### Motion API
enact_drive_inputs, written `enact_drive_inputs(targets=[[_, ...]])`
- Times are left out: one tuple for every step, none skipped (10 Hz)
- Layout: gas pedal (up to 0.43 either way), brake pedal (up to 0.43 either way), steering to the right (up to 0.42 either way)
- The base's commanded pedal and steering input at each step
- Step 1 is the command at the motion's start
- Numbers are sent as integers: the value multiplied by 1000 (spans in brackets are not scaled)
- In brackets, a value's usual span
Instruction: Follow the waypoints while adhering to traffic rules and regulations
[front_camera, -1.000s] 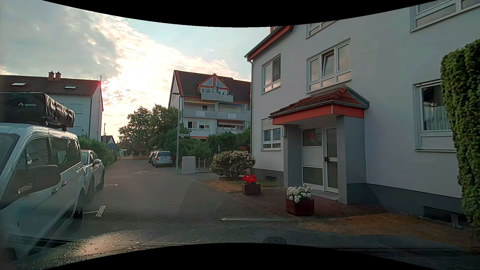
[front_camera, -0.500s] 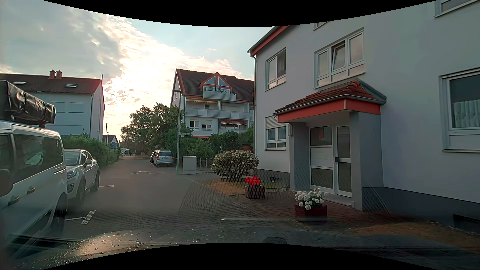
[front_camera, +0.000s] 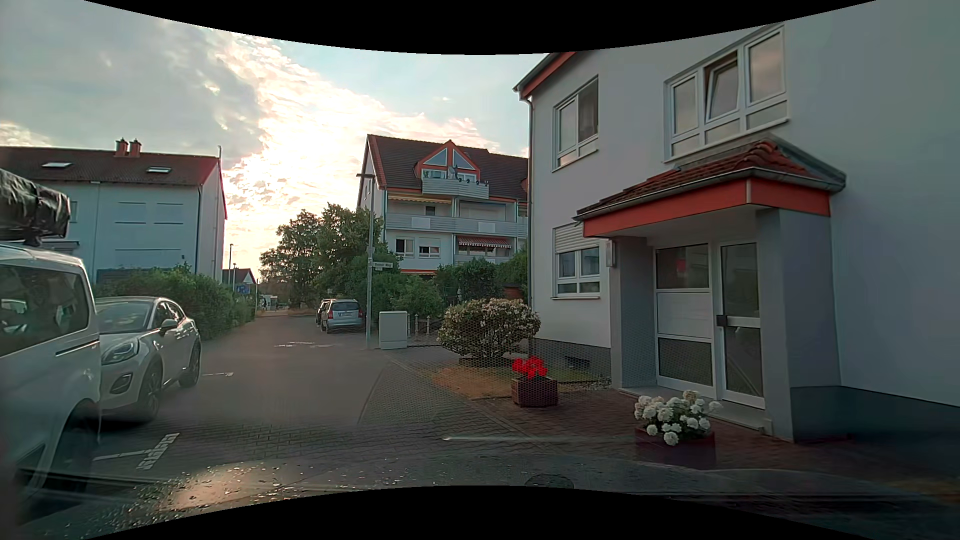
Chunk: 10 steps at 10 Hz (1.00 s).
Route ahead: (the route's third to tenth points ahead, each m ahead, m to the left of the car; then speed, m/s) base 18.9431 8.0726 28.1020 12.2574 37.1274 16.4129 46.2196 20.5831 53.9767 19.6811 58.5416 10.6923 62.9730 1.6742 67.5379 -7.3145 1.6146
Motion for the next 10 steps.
enact_drive_inputs(targets=[[59,0,-325],[59,0,-335],[59,0,-344],[59,0,-357],[59,0,-376],[59,0,-393],[59,0,-409],[47,0,-415],[47,0,-415],[39,0,-414]])
